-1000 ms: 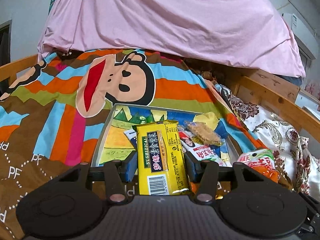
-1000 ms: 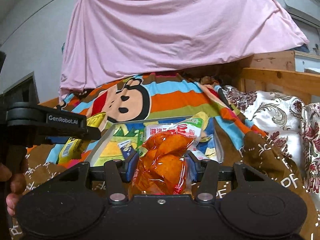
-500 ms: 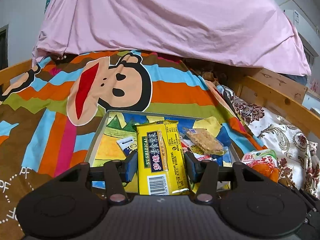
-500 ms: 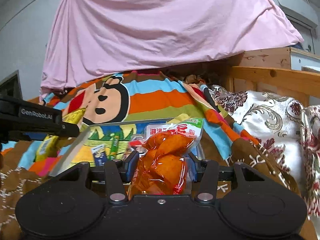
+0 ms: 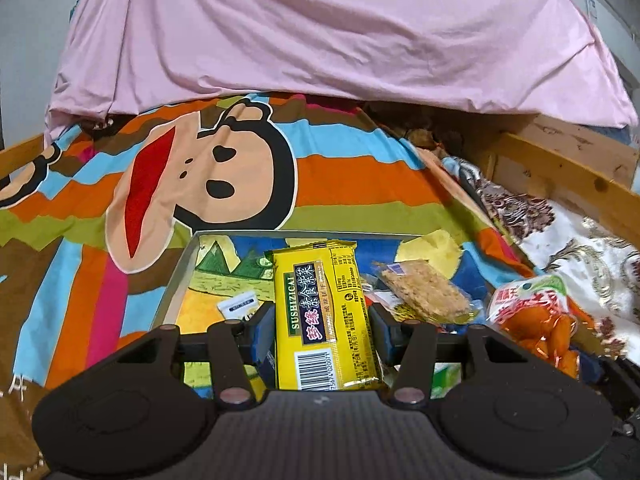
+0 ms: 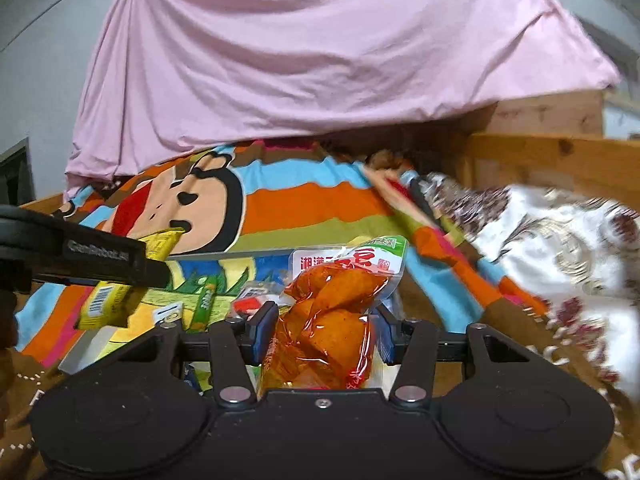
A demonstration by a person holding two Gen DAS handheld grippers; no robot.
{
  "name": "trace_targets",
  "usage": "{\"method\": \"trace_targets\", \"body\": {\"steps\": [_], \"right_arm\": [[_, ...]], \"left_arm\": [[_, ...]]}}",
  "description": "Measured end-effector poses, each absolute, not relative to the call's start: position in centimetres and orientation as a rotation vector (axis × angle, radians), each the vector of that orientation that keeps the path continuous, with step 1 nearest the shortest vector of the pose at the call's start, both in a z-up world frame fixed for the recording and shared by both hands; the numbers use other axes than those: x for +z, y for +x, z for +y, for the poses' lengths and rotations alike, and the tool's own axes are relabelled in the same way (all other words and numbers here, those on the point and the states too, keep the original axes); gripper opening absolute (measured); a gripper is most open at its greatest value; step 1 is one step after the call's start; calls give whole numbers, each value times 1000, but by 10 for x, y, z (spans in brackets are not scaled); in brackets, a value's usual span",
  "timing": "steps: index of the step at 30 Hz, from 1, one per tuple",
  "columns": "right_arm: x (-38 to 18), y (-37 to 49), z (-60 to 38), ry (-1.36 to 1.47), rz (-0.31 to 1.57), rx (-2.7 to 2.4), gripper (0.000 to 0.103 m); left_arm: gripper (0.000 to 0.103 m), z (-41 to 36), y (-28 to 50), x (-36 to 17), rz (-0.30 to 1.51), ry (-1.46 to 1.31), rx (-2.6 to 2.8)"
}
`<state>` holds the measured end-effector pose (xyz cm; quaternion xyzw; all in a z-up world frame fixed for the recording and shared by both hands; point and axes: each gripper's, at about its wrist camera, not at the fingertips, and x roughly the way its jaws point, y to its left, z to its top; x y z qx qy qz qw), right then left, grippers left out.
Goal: Organize snacks
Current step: 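Carry the sausage packet in the right tool while the left tool carries the yellow bar over the tin, then open the right tool over the tin while the left tool releases the yellow bar inside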
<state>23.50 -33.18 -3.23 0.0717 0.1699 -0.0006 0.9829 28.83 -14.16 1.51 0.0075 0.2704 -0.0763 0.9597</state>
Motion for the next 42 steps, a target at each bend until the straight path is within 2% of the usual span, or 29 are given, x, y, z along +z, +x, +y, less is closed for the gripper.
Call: {"method": "trace_targets", "body": {"steps": [23,42], "right_arm": [[-65,312,-347,159,414,37,52],[-73,321,-353,174,462,34,58]], "left_arm": [[54,-165,345,-30,588,115,-158],[55,-161,355,-46,645,39,-119]]}}
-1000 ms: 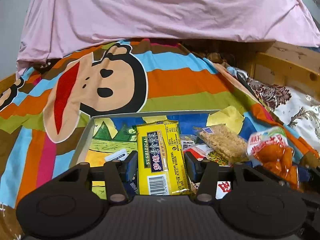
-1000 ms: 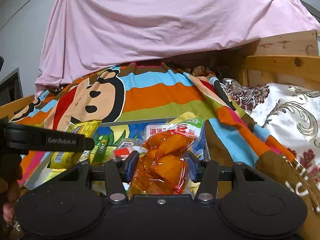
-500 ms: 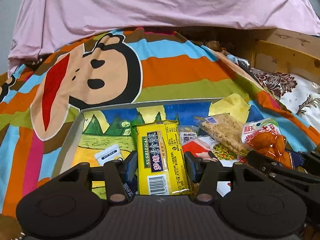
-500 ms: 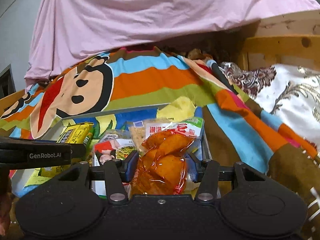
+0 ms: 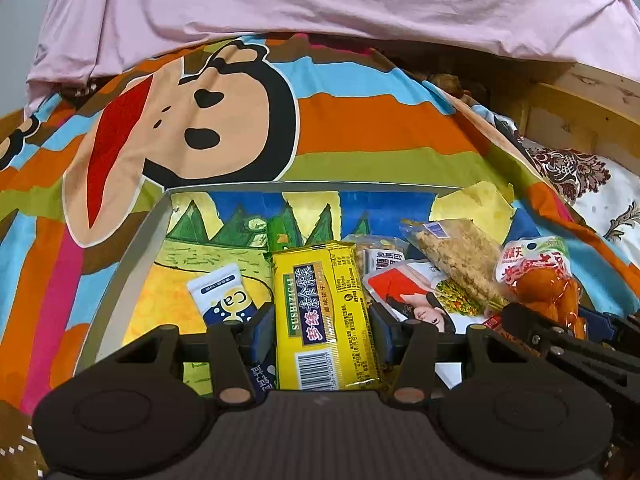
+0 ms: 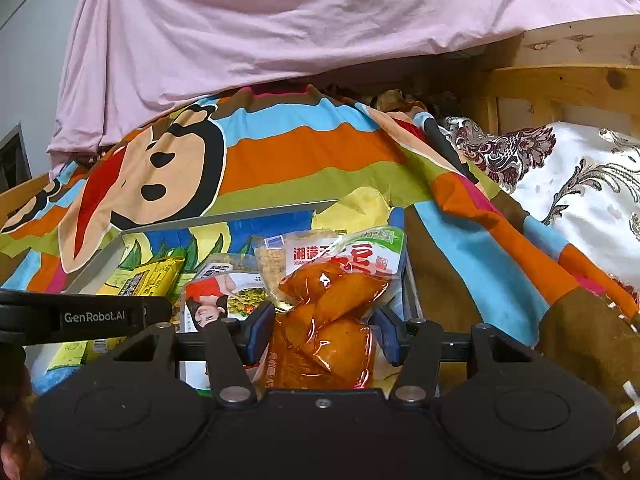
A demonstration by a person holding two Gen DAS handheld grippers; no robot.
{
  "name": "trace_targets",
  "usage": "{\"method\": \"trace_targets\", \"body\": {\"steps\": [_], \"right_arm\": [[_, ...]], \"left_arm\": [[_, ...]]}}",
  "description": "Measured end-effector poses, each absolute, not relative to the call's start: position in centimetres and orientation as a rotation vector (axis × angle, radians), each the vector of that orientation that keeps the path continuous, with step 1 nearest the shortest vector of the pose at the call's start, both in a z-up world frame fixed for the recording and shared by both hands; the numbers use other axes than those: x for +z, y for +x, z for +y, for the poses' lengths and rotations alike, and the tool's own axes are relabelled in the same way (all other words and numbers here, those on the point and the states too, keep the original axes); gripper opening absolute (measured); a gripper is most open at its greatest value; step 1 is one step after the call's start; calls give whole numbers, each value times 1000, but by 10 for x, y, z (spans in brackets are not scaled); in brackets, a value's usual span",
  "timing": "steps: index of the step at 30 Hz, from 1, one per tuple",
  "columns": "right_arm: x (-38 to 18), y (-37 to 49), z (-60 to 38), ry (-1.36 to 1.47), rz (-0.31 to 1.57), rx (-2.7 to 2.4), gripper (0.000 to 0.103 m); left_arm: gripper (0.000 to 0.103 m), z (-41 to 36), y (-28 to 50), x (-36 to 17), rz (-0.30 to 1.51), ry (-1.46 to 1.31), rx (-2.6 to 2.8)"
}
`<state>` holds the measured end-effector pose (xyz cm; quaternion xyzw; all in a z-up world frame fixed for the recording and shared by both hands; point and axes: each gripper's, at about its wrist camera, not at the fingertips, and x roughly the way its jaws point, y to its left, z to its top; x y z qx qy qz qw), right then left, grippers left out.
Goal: Organize snacks
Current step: 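Open the right tool over the tin while the left tool releases the yellow bar inside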
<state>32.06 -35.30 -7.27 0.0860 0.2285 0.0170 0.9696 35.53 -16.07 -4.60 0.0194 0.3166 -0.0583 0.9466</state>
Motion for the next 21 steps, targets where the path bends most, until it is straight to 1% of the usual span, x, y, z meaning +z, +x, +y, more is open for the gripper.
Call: {"method": "trace_targets", "body": {"steps": [4,8,12,13,17,21], "right_arm": [[-70,320,-353,157,463,31,63],[-66,318,-353,142,453,37,72],[-55,311,-354,144,429,54,83],[-51,308,-354,141,420,55,86],[-35,295,-354,135,379,59,92],[-16,278,-356,141,334,43,100]], "left_arm": [[57,-159,355,-46,654,14,-118],[69,-155,354,-42,648,0,-120],[82,-148,349,-33,633,-31,-116],[83,-146,348,-30,630,-41,-111],[90,-134,339,-17,618,-90,-94],[98,-122,325,-2,597,-136,-82]]}}
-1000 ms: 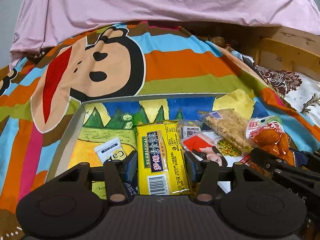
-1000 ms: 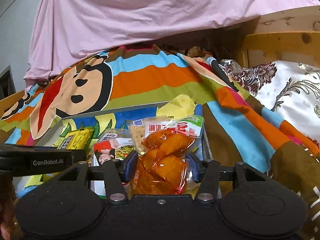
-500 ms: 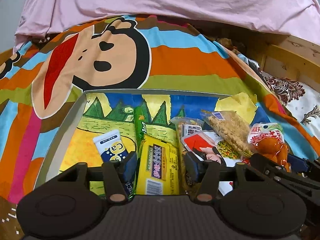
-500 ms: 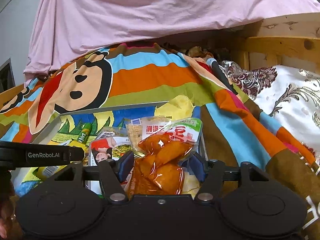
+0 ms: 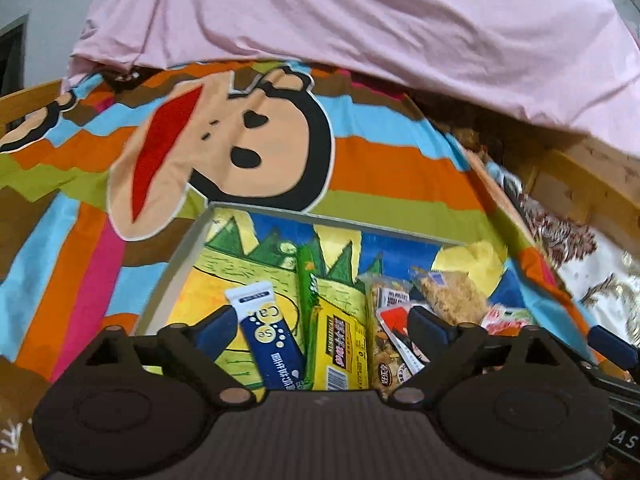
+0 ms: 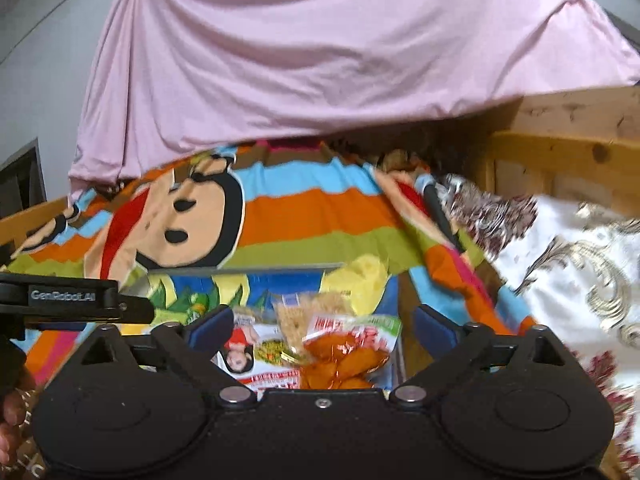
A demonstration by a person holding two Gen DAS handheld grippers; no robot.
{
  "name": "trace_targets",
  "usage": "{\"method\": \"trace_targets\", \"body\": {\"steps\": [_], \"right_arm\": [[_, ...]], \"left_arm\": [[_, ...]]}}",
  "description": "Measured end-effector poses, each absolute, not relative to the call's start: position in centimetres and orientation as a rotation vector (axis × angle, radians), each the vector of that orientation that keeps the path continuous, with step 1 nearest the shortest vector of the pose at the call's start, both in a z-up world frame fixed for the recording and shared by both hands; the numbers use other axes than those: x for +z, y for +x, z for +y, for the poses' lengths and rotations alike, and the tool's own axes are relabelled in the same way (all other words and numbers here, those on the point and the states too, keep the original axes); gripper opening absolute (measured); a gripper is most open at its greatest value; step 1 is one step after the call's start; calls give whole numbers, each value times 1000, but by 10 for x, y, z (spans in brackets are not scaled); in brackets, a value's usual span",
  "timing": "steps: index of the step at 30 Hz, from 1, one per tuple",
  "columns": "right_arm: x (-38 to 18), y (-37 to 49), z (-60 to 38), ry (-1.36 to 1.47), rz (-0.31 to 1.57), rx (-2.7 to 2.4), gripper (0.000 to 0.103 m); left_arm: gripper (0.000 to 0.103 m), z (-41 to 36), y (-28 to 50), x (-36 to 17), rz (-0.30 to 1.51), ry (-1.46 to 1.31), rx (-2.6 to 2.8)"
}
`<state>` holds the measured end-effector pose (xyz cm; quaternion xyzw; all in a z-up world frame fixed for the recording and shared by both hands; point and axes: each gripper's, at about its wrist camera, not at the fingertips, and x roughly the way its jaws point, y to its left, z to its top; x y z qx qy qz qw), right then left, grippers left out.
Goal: Organize snacks
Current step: 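Open the right tool over the tin while the left tool releases the yellow bar inside, then lift both tools away from the tin back over the remaining snacks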
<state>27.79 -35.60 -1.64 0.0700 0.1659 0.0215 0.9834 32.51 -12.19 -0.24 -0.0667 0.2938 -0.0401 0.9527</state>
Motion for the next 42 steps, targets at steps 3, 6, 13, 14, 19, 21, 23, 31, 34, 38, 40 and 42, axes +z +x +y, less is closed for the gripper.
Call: {"method": "trace_targets", "body": {"steps": [3,6,13,14,19,21,23,31,34,38,40,42], "right_arm": [[-3,262,-360,160,295,37,102],[13,243,-360,162,269,29,102],[43,191,-348,136,219,32,102],[46,183,-346,134,215,31,102],[51,146,-333,107,226,34,102],[51,132,-328,92,234,31,102],[51,117,-323,87,238,29,102],[34,66,-313,89,280,42,102],[27,54,-307,88,312,34,102],[20,40,-302,93,350,21,102],[16,33,-300,84,366,12,102],[12,28,-299,80,392,5,102]], "left_arm": [[102,-114,309,10,565,-160,-66],[102,-108,293,20,542,-182,-57],[102,-95,241,42,473,-231,-61],[102,-94,233,44,465,-232,-63],[102,-87,192,51,442,-216,-61],[102,-84,176,51,447,-204,-46],[102,-81,159,48,441,-197,-36],[102,-64,98,19,459,-225,-1],[102,-58,83,11,483,-206,4],[102,-50,75,5,537,-216,12],[103,-46,70,5,527,-219,7],[102,-44,67,5,534,-205,4]]}}
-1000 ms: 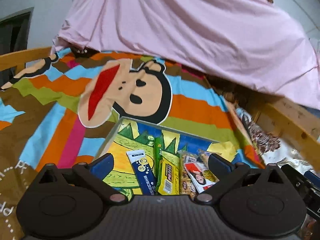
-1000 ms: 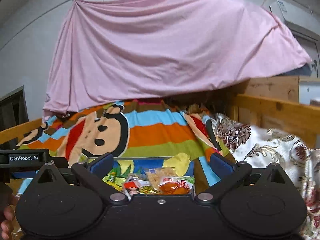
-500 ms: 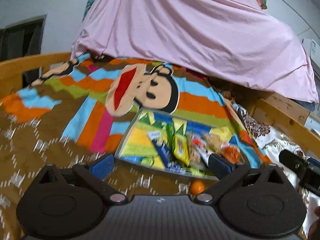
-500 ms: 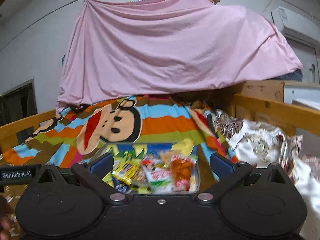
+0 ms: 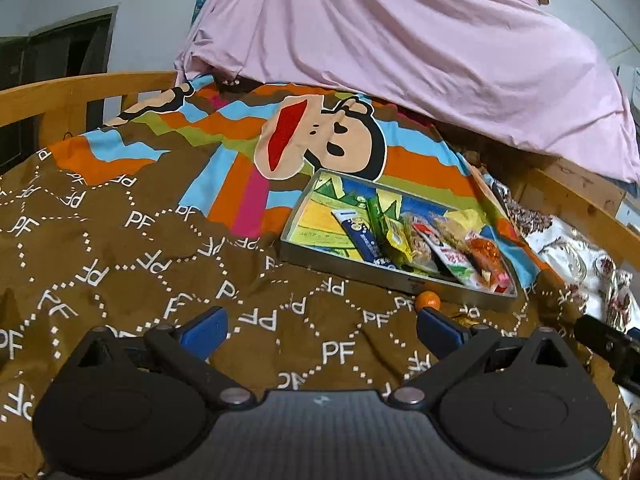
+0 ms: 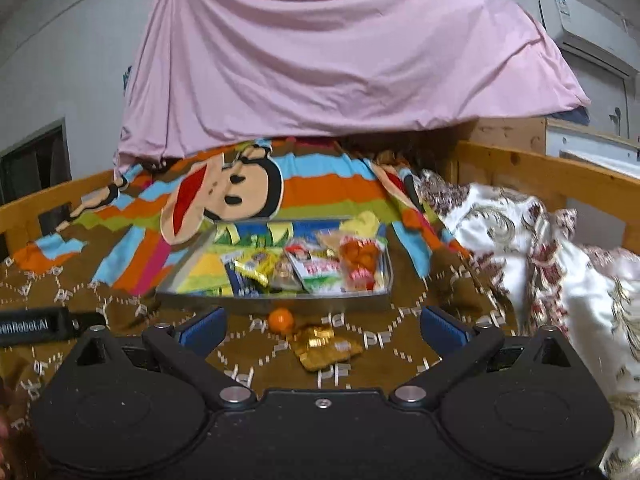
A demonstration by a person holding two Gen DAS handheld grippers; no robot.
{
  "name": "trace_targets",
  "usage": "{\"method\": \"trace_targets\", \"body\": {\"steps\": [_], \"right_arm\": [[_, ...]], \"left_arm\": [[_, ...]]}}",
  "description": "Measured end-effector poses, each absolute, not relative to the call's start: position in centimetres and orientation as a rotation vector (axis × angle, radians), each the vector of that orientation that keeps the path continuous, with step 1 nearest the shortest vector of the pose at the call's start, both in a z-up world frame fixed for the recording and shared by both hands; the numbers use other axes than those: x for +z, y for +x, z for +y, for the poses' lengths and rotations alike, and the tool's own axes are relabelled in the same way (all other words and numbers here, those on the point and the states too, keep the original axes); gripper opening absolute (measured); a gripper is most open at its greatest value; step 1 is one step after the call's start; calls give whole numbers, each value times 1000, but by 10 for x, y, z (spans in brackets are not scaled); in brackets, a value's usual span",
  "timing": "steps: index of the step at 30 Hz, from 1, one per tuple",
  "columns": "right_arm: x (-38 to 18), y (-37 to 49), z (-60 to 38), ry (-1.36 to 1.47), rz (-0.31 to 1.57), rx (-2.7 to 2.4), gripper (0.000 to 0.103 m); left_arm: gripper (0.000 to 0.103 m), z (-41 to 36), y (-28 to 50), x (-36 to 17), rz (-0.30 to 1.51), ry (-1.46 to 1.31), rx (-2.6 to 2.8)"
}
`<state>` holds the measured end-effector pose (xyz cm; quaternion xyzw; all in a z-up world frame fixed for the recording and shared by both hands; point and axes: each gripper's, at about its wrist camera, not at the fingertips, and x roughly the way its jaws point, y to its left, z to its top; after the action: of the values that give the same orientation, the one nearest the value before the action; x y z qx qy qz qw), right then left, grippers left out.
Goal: Organize snacks
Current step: 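Lift both tools away from the tin back over the remaining snacks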
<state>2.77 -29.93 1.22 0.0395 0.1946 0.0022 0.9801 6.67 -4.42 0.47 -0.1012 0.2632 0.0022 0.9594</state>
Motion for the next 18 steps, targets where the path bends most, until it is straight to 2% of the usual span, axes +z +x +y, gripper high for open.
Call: {"method": "trace_targets", "body": {"steps": [18], "right_arm": [[-13,38,-295,53,558,-19,102]], "left_arm": [[103,-42,70,-8,583,-145,0]]}}
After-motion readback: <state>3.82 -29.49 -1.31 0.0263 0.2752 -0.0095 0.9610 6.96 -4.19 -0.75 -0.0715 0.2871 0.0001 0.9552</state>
